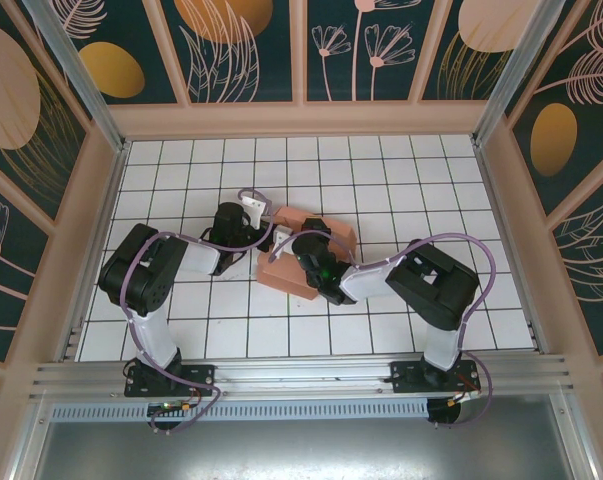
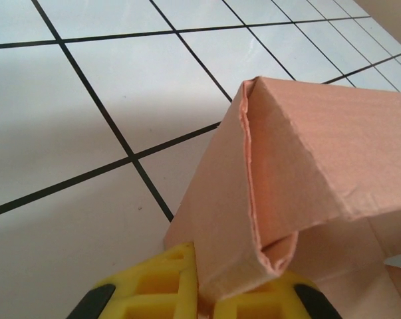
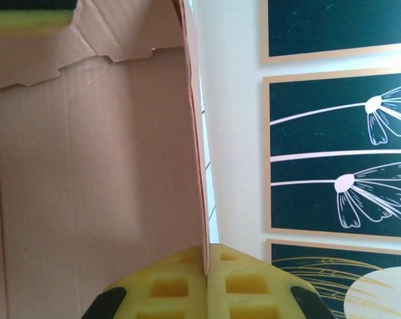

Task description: Fold the paper box

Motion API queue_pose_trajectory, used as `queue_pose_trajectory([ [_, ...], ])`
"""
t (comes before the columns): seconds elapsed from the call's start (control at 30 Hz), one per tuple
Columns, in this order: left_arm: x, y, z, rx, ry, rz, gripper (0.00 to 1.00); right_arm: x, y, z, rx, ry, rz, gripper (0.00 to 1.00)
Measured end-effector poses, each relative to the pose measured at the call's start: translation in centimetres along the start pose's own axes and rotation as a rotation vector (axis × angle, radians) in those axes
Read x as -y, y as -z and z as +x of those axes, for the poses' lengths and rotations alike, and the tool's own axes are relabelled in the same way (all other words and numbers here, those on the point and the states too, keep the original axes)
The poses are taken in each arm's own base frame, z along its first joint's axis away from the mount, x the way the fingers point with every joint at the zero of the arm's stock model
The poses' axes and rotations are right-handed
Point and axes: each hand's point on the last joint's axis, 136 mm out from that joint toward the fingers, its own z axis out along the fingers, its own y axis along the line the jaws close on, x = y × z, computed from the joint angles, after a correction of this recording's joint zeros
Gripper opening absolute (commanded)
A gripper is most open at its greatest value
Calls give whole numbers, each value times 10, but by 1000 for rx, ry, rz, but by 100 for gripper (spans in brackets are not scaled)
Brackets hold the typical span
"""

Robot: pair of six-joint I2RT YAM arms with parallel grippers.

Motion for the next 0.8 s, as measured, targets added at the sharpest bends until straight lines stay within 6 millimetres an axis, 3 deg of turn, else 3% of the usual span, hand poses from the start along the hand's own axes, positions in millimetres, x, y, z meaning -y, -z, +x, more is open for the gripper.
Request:
queue_pose_trajectory([
  [0.13,-2,0,0,2,-19,-9,7,-2,0,-1,4,-45,-14,15],
  [0.23,-2,0,0,1,-22,-11,7,-2,3,-6,38,-100,-45,32],
  [0.33,-1,0,1,-3,-21,-6,7,0,7,-12,78,-158,-77,38],
  [0.4,0,0,2,-6,-21,-6,7,2,11,-15,102,-206,-98,56],
  [0.67,-2,-1,1,-16,-33,-13,7,17,34,-22,178,-419,-153,61],
  [0.8,-4,-2,0,-18,-38,-26,6,34,48,-25,217,-553,-175,62],
])
